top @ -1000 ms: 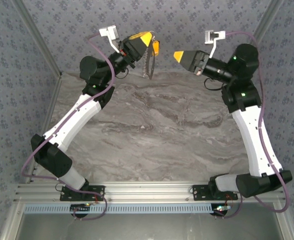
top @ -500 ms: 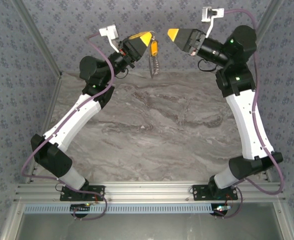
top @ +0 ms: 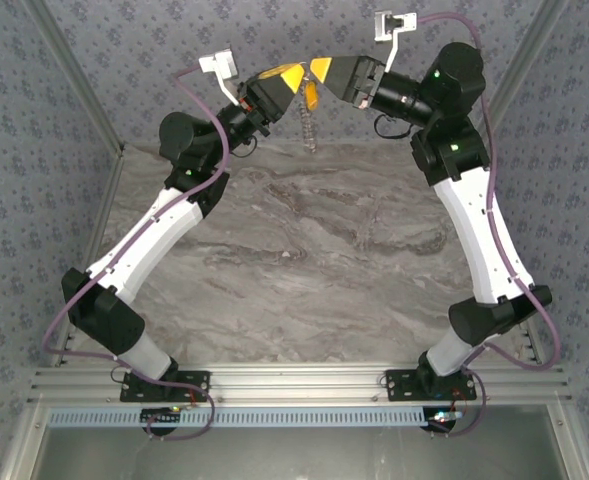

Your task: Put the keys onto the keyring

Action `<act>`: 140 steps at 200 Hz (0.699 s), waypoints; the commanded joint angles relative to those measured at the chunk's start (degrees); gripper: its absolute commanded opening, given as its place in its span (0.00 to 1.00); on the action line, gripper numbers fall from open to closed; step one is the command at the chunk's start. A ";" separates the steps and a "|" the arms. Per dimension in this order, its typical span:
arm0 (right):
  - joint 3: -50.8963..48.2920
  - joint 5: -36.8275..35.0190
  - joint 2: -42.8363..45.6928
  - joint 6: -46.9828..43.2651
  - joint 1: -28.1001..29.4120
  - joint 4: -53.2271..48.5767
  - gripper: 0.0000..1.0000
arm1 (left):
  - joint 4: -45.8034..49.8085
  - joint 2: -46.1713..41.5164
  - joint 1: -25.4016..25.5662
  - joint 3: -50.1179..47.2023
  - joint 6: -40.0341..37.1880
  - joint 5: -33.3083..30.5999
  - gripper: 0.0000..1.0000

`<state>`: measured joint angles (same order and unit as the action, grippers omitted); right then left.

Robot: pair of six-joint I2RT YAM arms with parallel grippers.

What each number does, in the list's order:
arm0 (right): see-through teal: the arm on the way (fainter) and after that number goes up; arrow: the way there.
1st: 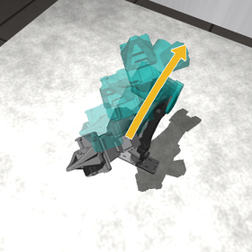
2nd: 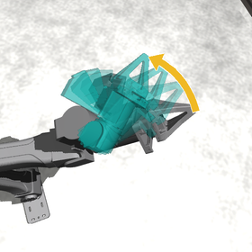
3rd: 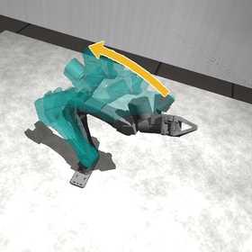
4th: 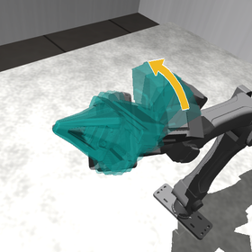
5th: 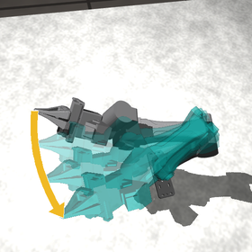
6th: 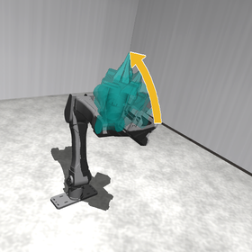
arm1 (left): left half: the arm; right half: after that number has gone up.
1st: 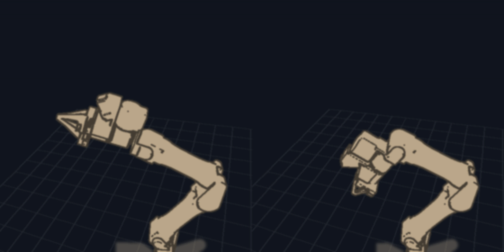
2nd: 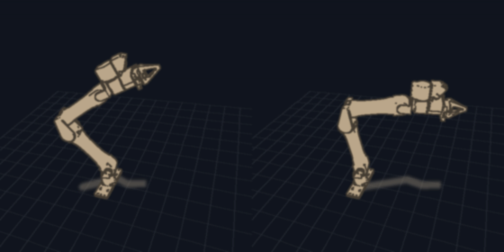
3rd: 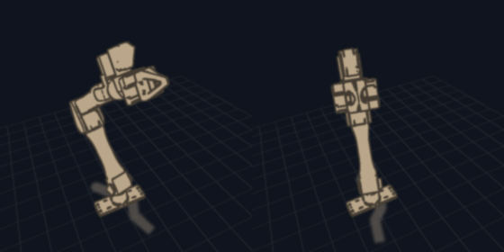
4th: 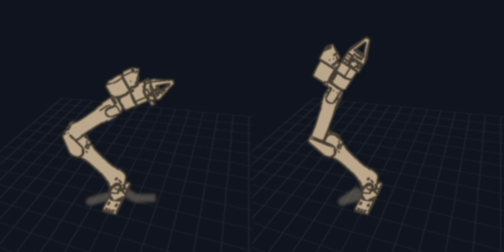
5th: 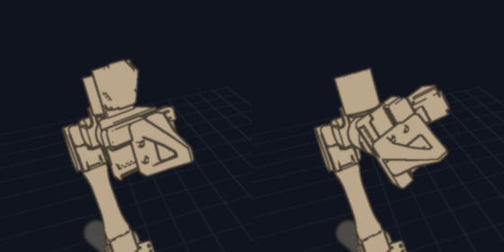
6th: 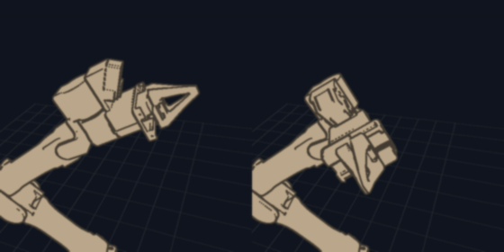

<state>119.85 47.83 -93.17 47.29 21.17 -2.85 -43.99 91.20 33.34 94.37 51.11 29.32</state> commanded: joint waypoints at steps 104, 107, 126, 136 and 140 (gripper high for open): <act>2.58 2.83 -1.76 -0.02 0.49 0.78 0.27 | -2.77 0.23 0.17 2.33 0.51 1.09 0.00; 2.61 2.87 -1.83 0.01 0.46 0.92 0.26 | -2.69 0.29 0.25 2.44 0.42 1.07 0.00; 2.84 3.38 -1.99 0.40 0.45 1.16 0.19 | -2.35 0.47 0.32 2.66 0.33 1.09 0.00; 2.82 3.64 -2.02 0.42 0.50 1.32 0.15 | -2.10 0.56 0.47 2.79 0.26 1.17 0.00; 2.80 3.71 -1.94 0.43 0.48 1.36 0.13 | -2.00 0.56 0.49 2.88 0.20 1.22 0.00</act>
<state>120.73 49.95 -94.56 47.44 21.41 -2.79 -43.55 91.33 33.39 94.37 51.11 29.30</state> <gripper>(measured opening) 0.170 0.038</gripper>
